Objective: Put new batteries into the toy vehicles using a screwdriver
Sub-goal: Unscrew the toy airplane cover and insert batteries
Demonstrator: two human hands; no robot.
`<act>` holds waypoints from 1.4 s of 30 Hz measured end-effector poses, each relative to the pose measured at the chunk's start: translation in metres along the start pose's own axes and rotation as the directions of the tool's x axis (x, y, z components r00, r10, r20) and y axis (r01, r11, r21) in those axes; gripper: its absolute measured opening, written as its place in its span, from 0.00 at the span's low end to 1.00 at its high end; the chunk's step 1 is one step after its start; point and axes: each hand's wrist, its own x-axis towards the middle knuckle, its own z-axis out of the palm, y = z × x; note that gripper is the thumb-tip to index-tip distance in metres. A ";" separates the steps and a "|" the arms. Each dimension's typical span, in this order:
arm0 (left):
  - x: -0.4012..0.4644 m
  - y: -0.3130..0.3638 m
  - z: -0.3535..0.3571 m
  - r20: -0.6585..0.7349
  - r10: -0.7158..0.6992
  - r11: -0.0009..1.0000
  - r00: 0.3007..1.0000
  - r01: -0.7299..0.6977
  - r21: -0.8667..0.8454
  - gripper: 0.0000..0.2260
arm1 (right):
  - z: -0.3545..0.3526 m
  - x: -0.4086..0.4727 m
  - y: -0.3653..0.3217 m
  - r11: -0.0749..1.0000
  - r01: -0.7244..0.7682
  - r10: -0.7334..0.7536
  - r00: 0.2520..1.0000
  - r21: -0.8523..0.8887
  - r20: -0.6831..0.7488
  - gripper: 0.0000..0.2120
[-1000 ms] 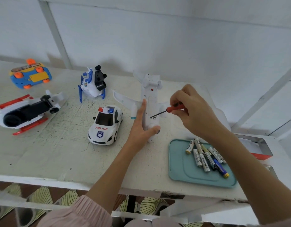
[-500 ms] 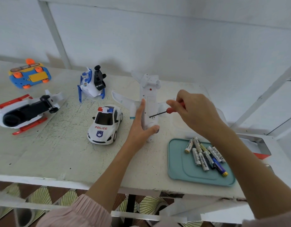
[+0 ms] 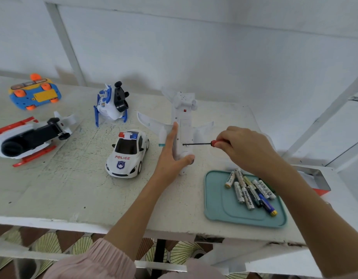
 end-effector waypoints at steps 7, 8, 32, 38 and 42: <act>0.003 0.000 -0.005 -0.013 -0.032 0.999 0.999 0.031 -0.029 0.40 | 0.000 -0.010 0.039 0.911 0.026 0.004 0.997 0.412 -0.071 0.04; 0.004 0.000 -0.006 -0.006 -0.032 0.999 0.999 0.032 -0.021 0.40 | 0.001 -0.012 0.042 0.894 0.056 -0.033 0.998 0.444 -0.059 0.06; 0.017 0.049 -0.047 -0.078 0.098 0.992 0.992 -0.092 0.083 0.34 | 0.099 -0.004 -0.038 0.905 0.292 -0.325 0.944 0.311 0.059 0.07; 0.015 0.056 -0.054 -0.014 0.049 0.995 0.999 -0.047 0.089 0.24 | 0.056 0.002 -0.023 0.798 0.225 -0.204 0.974 0.559 -0.100 0.04; 0.015 0.063 -0.053 -0.003 0.042 0.998 0.999 -0.042 0.057 0.34 | 0.004 0.022 -0.023 0.721 0.218 0.024 0.941 0.658 -0.338 0.05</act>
